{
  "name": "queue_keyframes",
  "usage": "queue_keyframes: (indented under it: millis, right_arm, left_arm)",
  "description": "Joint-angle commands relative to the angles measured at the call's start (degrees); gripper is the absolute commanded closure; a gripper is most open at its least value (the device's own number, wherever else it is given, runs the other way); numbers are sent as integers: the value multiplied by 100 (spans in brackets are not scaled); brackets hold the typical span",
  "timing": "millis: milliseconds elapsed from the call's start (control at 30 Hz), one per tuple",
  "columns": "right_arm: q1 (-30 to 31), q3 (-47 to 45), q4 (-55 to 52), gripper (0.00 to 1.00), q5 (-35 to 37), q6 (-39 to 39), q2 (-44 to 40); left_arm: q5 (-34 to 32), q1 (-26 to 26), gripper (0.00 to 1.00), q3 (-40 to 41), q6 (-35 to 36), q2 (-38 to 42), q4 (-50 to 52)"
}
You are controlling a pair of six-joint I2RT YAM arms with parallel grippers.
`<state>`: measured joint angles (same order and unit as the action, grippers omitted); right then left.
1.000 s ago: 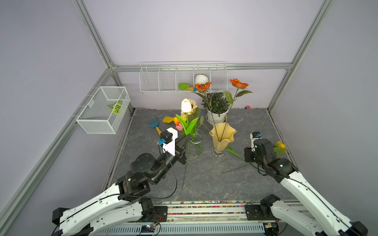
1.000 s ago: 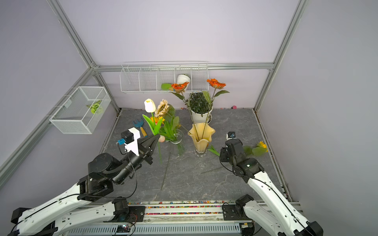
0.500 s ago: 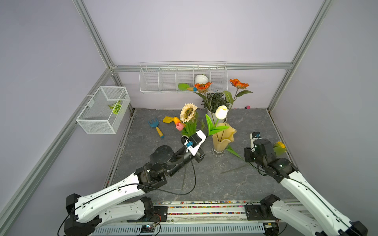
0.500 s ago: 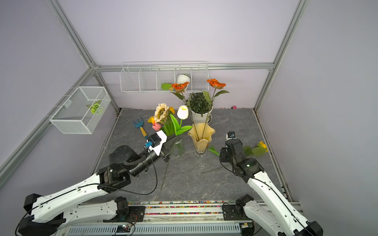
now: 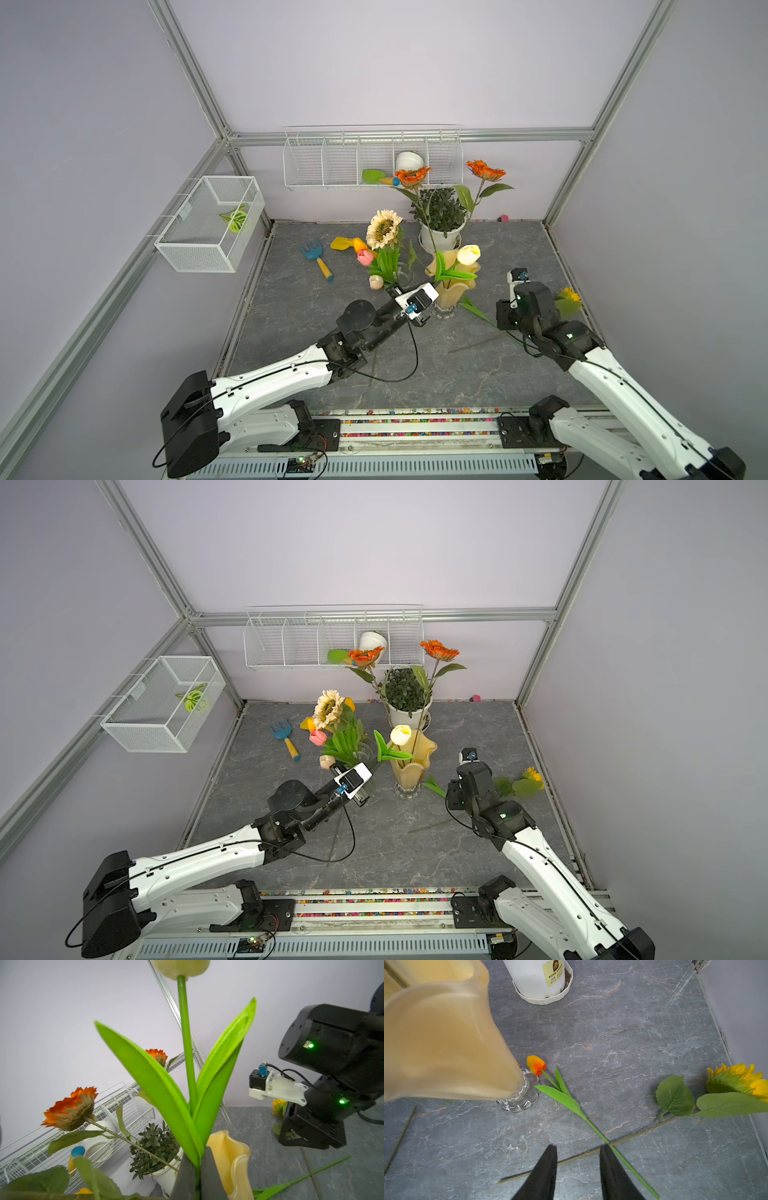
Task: Arrange the flowers in different vases according to their variety
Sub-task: Insert the flower into the vase.
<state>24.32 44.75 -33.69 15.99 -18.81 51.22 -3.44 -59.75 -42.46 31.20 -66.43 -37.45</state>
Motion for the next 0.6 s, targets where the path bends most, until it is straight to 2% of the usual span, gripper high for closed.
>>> queue_keyframes:
  millis: [0, 200, 333, 567]
  right_arm:
    - [-42, -43, -68, 60, 27, 79, 72]
    - [-63, -61, -34, 60, -1, 88, 118]
    - [-81, -87, -32, 60, -17, 79, 130]
    - [-111, -85, -18, 60, -51, 88, 205]
  left_arm:
    - [557, 200, 100, -51, -103, -76, -692]
    - [1204, 454, 100, -278, -8, -508, -791]
    - [1277, 562, 100, -183, 8, -819, -1313]
    - [986, 613, 100, 27, 336, -1394, -2668]
